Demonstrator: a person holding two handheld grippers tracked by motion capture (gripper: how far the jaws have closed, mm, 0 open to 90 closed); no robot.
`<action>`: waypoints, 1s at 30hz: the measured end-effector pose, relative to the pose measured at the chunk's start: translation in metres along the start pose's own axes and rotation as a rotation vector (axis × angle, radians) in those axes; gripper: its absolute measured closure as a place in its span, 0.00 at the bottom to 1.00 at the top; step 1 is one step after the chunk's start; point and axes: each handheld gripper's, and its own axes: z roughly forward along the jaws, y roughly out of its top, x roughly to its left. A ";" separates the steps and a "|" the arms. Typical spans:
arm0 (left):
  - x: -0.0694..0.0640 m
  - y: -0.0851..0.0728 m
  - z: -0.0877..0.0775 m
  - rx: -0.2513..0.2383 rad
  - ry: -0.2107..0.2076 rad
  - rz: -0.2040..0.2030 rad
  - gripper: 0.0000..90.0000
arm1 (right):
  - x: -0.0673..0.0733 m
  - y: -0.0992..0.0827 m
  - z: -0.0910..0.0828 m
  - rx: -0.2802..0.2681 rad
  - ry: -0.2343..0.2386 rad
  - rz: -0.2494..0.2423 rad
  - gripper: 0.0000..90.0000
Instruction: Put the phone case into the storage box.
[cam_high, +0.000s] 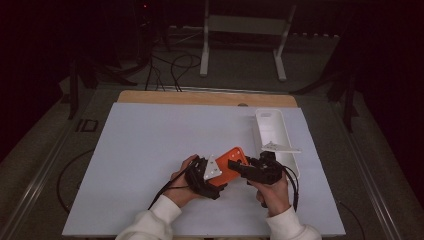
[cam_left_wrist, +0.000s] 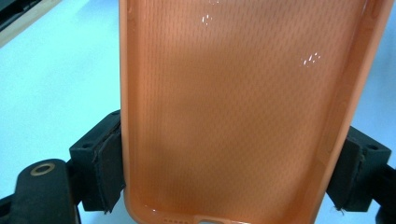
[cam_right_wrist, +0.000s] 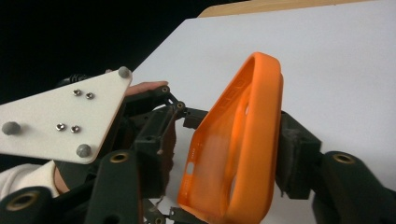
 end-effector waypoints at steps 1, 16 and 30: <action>0.000 0.000 0.000 -0.003 -0.010 -0.003 0.17 | 0.000 0.000 0.000 -0.001 0.004 -0.006 0.46; 0.009 0.000 -0.010 -0.069 -0.114 -0.068 0.17 | 0.005 0.002 -0.008 -0.030 0.071 -0.129 0.19; 0.013 0.000 -0.015 -0.110 -0.198 -0.097 0.17 | 0.003 0.002 -0.018 -0.073 0.123 -0.207 0.10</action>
